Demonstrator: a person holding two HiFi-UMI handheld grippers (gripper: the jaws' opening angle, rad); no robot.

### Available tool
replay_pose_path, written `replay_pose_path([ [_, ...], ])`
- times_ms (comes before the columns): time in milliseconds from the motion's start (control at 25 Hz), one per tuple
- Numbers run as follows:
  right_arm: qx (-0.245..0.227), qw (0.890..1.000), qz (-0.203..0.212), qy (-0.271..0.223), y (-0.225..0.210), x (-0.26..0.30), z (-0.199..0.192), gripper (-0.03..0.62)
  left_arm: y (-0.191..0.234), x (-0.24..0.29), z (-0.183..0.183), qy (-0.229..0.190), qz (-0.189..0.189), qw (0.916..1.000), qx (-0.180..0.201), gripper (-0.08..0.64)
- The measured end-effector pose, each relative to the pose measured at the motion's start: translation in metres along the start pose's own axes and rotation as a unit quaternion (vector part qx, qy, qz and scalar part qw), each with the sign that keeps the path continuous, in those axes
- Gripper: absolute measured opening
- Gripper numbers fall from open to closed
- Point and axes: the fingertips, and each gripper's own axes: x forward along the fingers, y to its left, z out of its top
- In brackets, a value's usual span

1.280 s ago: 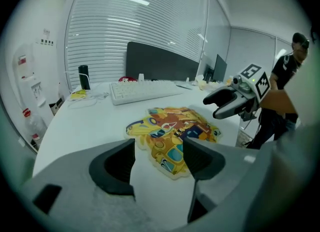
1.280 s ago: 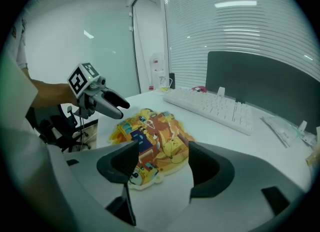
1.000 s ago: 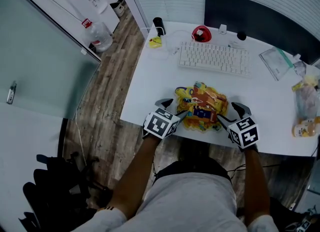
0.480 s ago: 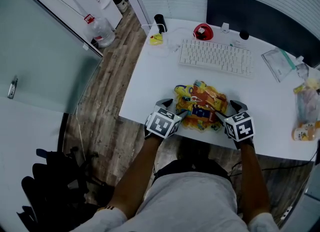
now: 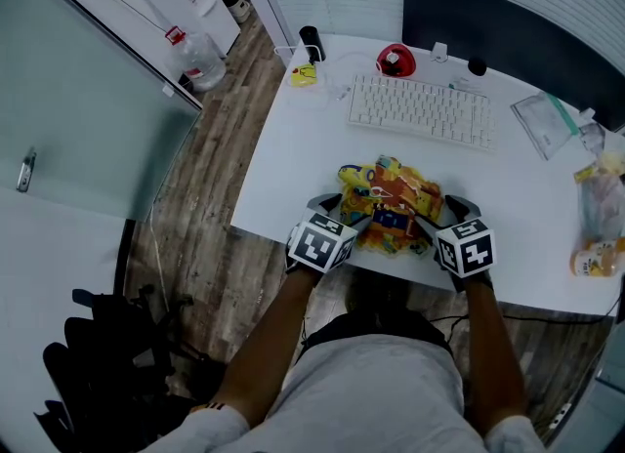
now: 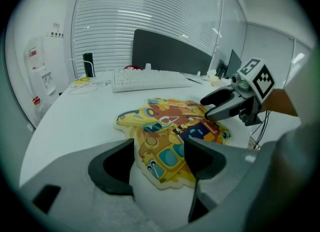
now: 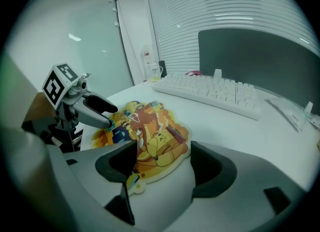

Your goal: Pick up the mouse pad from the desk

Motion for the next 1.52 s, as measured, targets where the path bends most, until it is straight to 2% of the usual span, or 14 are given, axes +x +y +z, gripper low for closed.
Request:
replay_pose_path([
  [680, 0.014, 1.000, 0.017, -0.010, 0.011, 0.002, 0.006, 0.288, -0.001, 0.000, 0.000, 0.002, 0.008, 1.0000, 0.005, 0.314],
  [920, 0.024, 0.998, 0.047, -0.015, 0.023, 0.004, 0.009, 0.287, -0.001, 0.000, 0.000, 0.001, 0.007, 1.0000, 0.004, 0.314],
  [1080, 0.031, 0.997, 0.065, -0.029, 0.030, 0.001, 0.013, 0.242, -0.001, 0.000, -0.001, 0.000, 0.003, 1.0000, 0.008, 0.314],
  [1280, 0.010, 0.996, 0.074, -0.051, 0.034, -0.005, 0.020, 0.212, 0.000, -0.001, 0.000, -0.003, -0.007, 0.9999, 0.012, 0.313],
  [1520, -0.046, 0.992, 0.074, -0.094, 0.041, -0.019, 0.033, 0.186, 0.001, -0.004, -0.001, -0.012, -0.017, 0.9996, 0.018, 0.314],
])
